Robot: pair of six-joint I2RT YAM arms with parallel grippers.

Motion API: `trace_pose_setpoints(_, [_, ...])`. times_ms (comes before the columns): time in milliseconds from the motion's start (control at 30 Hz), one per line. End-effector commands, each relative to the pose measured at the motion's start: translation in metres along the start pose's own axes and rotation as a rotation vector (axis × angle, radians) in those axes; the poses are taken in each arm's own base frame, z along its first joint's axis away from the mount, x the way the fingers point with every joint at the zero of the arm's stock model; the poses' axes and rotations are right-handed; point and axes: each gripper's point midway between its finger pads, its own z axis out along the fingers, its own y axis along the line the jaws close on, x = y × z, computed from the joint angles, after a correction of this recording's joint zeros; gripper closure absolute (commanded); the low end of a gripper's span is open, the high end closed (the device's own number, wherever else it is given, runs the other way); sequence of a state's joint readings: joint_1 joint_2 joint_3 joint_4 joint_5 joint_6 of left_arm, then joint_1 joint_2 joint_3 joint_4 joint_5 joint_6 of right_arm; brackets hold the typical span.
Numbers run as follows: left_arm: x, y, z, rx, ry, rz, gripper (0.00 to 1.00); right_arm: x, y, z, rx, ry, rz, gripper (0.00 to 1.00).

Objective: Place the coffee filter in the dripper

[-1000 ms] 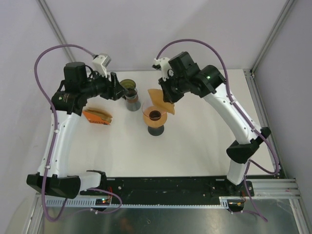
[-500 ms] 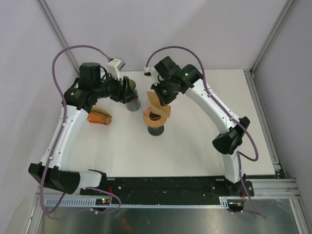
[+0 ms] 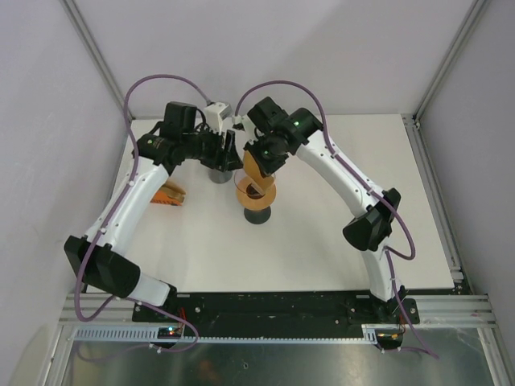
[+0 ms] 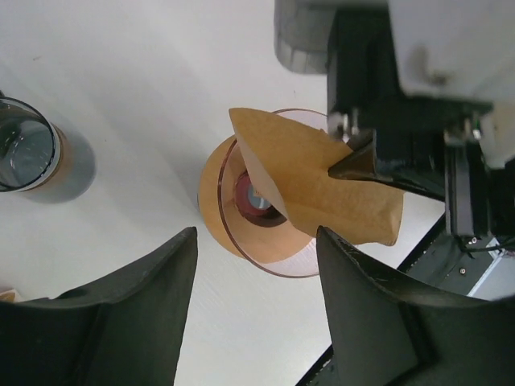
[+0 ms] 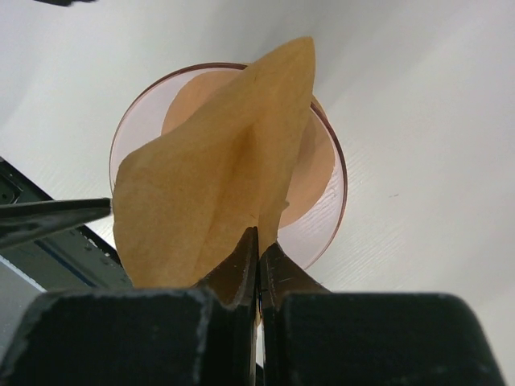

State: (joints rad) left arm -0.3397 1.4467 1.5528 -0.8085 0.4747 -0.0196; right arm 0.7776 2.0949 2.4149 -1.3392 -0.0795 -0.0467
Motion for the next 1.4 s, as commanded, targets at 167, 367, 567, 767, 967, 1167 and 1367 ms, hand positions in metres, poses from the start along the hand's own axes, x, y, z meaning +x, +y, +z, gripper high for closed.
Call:
trace_pose_setpoints(167, [-0.016, -0.001, 0.013, -0.032, -0.021, 0.036, 0.42, -0.012, 0.003, -0.006, 0.006, -0.044, 0.000, 1.00])
trace_pose_setpoints(367, [-0.004, 0.004, 0.020, -0.046, 0.013, 0.037, 0.56, -0.015, -0.006, -0.013, 0.027, -0.070, 0.019, 0.89])
trace_pose_setpoints(567, [0.006, 0.005, 0.025, -0.038, 0.041, 0.037, 0.62, -0.022, -0.006, -0.022, 0.011, -0.120, 0.023, 0.68])
trace_pose_setpoints(767, [0.002, 0.000, 0.020, -0.032, 0.023, 0.046, 0.63, -0.028, -0.011, -0.030, 0.022, -0.161, 0.030, 0.55])
trace_pose_setpoints(967, [-0.003, -0.004, 0.014, -0.025, 0.004, 0.055, 0.62, -0.040, -0.008, -0.047, 0.005, -0.237, 0.026, 0.42])
trace_pose_setpoints(1167, [-0.006, -0.006, 0.011, -0.024, -0.008, 0.060, 0.60, -0.056, -0.012, -0.072, 0.041, -0.344, 0.021, 0.37])
trace_pose_setpoints(1367, [-0.006, -0.005, 0.009, -0.026, -0.009, 0.089, 0.59, -0.069, -0.008, -0.086, 0.035, -0.442, -0.004, 0.40])
